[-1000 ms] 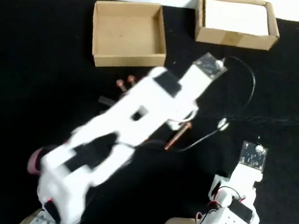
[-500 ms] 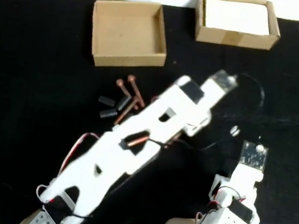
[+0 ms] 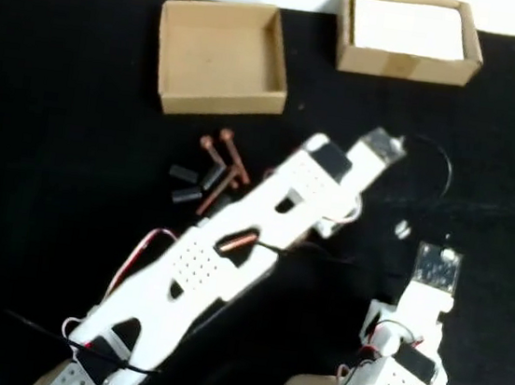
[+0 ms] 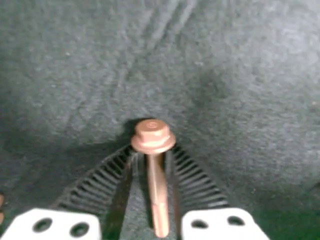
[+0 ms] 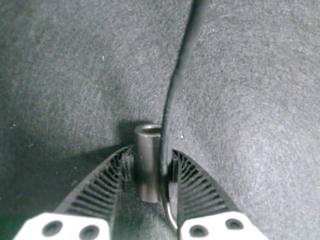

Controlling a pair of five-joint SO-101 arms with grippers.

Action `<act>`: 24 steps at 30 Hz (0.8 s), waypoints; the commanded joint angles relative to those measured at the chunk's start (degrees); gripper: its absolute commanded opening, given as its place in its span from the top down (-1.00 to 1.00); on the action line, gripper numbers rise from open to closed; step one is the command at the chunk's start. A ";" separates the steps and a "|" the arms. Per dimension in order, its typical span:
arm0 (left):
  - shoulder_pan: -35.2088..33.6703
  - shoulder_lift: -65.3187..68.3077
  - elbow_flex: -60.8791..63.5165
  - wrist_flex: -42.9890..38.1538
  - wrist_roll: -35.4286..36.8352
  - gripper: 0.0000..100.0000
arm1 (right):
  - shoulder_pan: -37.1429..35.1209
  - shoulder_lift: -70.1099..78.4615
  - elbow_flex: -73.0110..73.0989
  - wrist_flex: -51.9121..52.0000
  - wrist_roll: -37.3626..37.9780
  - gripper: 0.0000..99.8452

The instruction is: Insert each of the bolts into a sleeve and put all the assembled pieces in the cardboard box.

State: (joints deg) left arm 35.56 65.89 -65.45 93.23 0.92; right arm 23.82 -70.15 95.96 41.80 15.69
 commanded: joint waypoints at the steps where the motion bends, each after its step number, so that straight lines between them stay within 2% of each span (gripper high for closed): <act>1: -1.01 -0.48 -0.66 0.88 0.18 0.98 | 1.01 -0.84 2.15 -0.66 0.44 0.99; 6: -1.54 -6.29 -9.71 6.86 0.00 0.98 | -4.44 -0.84 1.36 -1.36 0.35 0.99; 10: -2.77 -16.84 -16.66 7.82 0.09 0.98 | -5.23 -3.30 -8.13 -0.04 0.35 0.99; 14: -3.03 -30.81 -17.01 8.09 0.09 0.98 | -6.20 -8.92 -19.56 6.29 0.26 0.99; 17: -2.77 -43.65 -11.38 8.09 0.09 0.98 | -10.07 -14.55 -27.74 16.04 0.26 0.99; 20: -2.51 -58.68 -1.19 8.09 0.18 0.98 | -16.92 -20.79 -33.98 24.75 0.18 0.99; 24: -3.03 -79.08 16.22 7.91 -0.09 0.98 | -26.95 -28.09 -36.97 29.49 0.00 0.99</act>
State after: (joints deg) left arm 33.10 4.79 -60.09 101.41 0.84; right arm 3.16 -93.54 63.43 68.53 15.87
